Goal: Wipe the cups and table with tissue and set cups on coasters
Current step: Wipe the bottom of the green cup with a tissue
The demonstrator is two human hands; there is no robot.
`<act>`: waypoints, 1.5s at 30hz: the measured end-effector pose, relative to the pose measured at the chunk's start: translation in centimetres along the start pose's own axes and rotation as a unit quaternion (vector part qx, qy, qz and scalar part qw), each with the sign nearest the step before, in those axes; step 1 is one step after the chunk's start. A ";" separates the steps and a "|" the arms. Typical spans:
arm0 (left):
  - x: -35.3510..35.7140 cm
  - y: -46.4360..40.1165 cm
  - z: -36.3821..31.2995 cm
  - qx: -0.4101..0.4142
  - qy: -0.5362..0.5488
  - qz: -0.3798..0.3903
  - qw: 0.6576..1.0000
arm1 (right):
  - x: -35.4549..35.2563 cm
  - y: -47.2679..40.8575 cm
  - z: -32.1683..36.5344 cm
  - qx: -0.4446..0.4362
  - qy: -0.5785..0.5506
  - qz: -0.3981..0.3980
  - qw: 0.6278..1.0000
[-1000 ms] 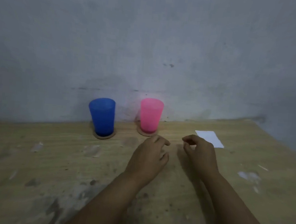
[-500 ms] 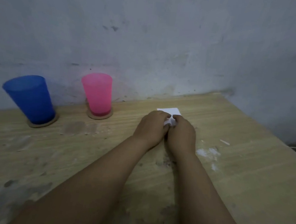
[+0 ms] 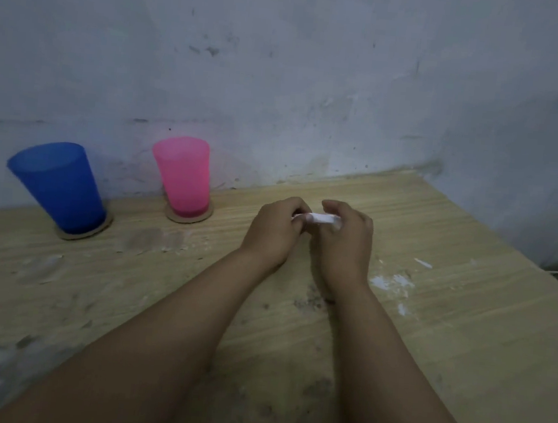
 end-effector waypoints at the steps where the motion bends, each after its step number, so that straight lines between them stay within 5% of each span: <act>1: -0.7 0.5 -0.5 0.004 0.007 0.003 1.000 | -0.4 0.2 0.4 -0.014 -0.024 0.006 1.000; 9: -9.9 5.6 -3.1 -0.048 0.157 -0.026 0.986 | -0.8 4.0 6.2 -0.078 -0.149 0.095 0.981; 21: -27.3 19.4 -2.0 -0.105 0.143 -0.218 0.960 | 7.4 18.1 19.0 -0.080 -0.235 0.312 0.917; 31: -40.9 31.8 0.8 -0.074 0.068 -0.337 0.936 | 15.8 29.7 27.0 0.042 -0.227 0.337 0.913; 42: -50.7 40.2 7.5 -0.102 -0.034 -0.559 0.822 | 24.0 38.7 33.4 0.168 -0.355 0.228 0.891; 45: -52.6 39.3 8.9 -0.093 -0.016 -0.541 0.835 | 25.6 39.9 34.8 0.153 -0.372 0.195 0.895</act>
Point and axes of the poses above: each hand's wrist, its own y-axis away from the middle knuckle, its own x-axis out of the palm, z = x × y, the point moved 2 cm from there along -y, towards the middle knuckle, and after that the axes turned 13 degrees about y, right-handed, at the moved point
